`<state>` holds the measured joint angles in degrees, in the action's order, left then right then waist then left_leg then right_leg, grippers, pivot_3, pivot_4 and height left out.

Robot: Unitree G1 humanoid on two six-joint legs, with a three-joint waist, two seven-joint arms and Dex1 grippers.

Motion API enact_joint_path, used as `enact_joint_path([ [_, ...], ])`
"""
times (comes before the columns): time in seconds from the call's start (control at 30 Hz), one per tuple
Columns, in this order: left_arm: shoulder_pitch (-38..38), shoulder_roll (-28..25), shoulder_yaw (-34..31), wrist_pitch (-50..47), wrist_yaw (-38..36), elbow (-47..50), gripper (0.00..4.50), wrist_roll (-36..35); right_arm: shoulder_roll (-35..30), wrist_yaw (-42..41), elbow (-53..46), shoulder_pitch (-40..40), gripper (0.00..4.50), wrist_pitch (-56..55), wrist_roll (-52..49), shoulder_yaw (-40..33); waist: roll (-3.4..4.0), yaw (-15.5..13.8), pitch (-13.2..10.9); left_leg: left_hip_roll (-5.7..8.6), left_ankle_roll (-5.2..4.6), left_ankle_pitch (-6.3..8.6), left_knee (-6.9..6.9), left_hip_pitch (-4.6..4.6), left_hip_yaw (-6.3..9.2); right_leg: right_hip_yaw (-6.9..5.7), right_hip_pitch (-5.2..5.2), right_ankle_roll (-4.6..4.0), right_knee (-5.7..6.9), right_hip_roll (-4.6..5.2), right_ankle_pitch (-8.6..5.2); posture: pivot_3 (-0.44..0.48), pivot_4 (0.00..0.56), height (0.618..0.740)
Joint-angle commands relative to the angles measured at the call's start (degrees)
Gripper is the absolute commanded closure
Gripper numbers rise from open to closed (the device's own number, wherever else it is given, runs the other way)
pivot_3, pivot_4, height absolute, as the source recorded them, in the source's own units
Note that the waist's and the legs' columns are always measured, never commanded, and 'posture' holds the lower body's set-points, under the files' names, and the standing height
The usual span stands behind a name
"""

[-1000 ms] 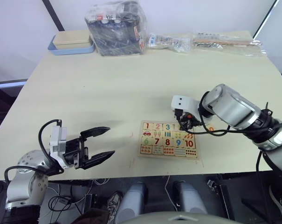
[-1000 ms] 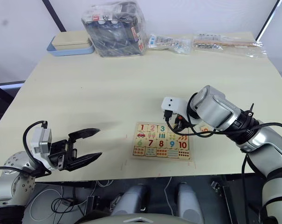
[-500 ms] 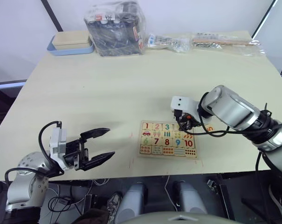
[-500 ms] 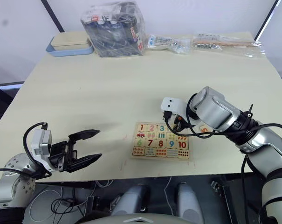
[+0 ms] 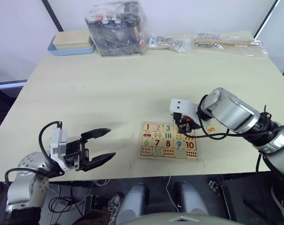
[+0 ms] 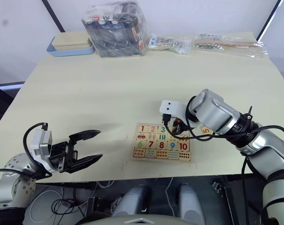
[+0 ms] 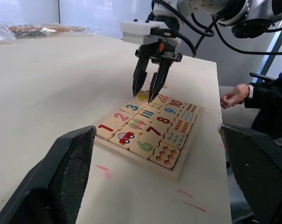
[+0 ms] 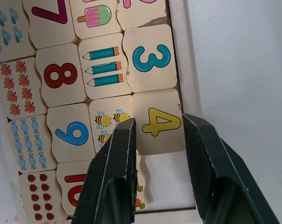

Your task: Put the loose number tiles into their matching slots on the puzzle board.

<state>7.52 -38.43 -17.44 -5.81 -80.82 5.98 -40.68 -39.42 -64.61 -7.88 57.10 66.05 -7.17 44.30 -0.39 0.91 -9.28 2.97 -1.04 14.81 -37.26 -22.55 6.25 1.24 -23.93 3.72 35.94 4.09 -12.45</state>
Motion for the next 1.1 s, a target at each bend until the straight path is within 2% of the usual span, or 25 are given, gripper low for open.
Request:
enact_joint_path([
  [0.03, 0.0, -0.21, -1.29, 0.69, -0.06, 0.64, 0.0, -0.46, -0.03, -0.13, -1.18, 0.06, 3.6, -0.49, -0.09, -0.25, 0.0, 0.0, 0.0, 0.0, 0.0, 0.0, 0.0, 0.0, 0.0, 0.0, 0.0, 0.0, 0.0, 0.0, 0.0, 0.0, 0.15, 0.74],
  [0.93, -0.61, -0.1, -0.74, 0.6, 0.44, 0.85, 0.0, -0.29, -0.03, -0.38, -0.62, 0.59, 3.6, -0.64, -0.11, -0.65, 0.0, 0.0, 0.0, 0.0, 0.0, 0.0, 0.0, 0.0, 0.0, 0.0, 0.0, 0.0, 0.0, 0.0, 0.0, 0.0, 0.15, 0.74],
  [1.0, -0.65, -0.08, -0.71, 0.61, 0.41, 0.79, 0.0, -0.28, 0.0, -0.35, -0.58, 0.57, 2.6, -0.59, -0.15, -0.71, 0.0, 0.0, 0.0, 0.0, 0.0, 0.0, 0.0, 0.0, 0.0, 0.0, 0.0, 0.0, 0.0, 0.0, 0.0, 0.0, 0.15, 0.74],
  [1.03, -0.66, -0.07, -0.7, 0.61, 0.41, 0.77, 0.0, -0.27, 0.01, -0.35, -0.57, 0.57, 2.39, -0.57, -0.16, -0.73, 0.0, 0.0, 0.0, 0.0, 0.0, 0.0, 0.0, 0.0, 0.0, 0.0, 0.0, 0.0, 0.0, 0.0, 0.0, 0.0, 0.15, 0.74],
  [1.1, -0.65, -0.09, -0.7, 0.61, 0.35, 0.74, 0.0, -0.29, -0.02, -0.35, -0.67, 0.54, 1.48, -0.54, -0.18, -0.74, 0.0, 0.0, 0.0, 0.0, 0.01, 0.0, 0.0, 0.0, 0.0, 0.0, 0.0, 0.0, 0.0, 0.0, 0.0, 0.0, 0.15, 0.74],
])
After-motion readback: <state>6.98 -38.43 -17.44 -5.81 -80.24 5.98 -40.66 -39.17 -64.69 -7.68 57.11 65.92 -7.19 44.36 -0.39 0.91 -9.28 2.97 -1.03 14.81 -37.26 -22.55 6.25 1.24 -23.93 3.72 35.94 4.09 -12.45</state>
